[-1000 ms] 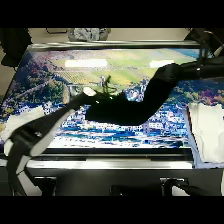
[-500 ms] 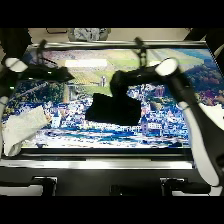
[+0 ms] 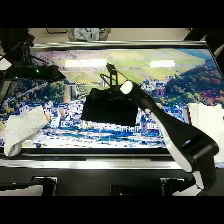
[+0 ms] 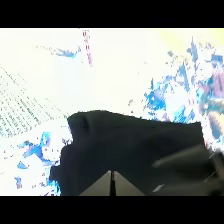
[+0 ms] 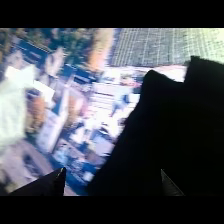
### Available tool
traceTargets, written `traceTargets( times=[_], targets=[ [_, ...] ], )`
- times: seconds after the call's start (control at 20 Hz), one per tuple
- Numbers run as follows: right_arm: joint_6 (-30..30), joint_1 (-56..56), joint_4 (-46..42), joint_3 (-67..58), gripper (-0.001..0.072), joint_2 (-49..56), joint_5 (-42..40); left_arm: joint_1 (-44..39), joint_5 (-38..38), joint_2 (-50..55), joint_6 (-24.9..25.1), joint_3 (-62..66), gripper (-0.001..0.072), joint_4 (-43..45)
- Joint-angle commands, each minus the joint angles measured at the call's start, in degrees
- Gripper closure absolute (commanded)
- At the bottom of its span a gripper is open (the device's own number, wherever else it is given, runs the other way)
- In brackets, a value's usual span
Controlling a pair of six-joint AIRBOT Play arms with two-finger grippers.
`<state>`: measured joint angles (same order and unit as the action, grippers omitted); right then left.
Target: Fold the shirts.
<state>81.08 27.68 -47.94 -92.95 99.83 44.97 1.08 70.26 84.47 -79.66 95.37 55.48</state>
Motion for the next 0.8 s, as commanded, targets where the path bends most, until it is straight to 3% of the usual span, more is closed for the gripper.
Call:
traceTargets(
  times=[0.0, 0.1, 0.15, 0.25, 0.5, 0.7, 0.75],
  targets=[
    [-1.55, -8.63, -20.02, -0.07, 0.0021, -4.79, 13.38, 1.20, 1.68, -0.46, 1.44, 0.02, 0.0684, 0.26],
    [-1.70, -17.44, -29.55, -0.04, 0.0021, -7.04, 26.69, 2.47, 1.77, -0.50, 1.68, 0.02, 0.0685, 0.28],
    [-2.10, -21.59, -30.53, 0.48, 0.0023, -6.95, 31.89, 3.04, 1.79, -0.50, 1.68, 0.02, 0.0684, 0.28],
    [-3.56, -27.28, -25.62, 6.14, 0.0027, -6.93, 34.53, 3.58, 1.79, -0.50, 1.66, 0.02, 0.0684, 0.28],
    [-10.29, -26.64, -1.22, 24.41, 0.0022, -6.19, 16.90, 3.19, 3.04, -0.52, 0.98, 0.02, 0.0684, 0.24],
    [-17.33, -24.20, 10.99, 25.79, 0.0048, -2.03, 15.06, 3.13, 4.13, -0.85, 0.98, 0.02, 0.0683, 0.24],
    [-17.73, -23.30, 12.37, 25.79, 0.0109, -1.40, 14.49, 3.13, 4.13, -1.01, 0.98, 0.02, 0.0683, 0.24]
  ],
)
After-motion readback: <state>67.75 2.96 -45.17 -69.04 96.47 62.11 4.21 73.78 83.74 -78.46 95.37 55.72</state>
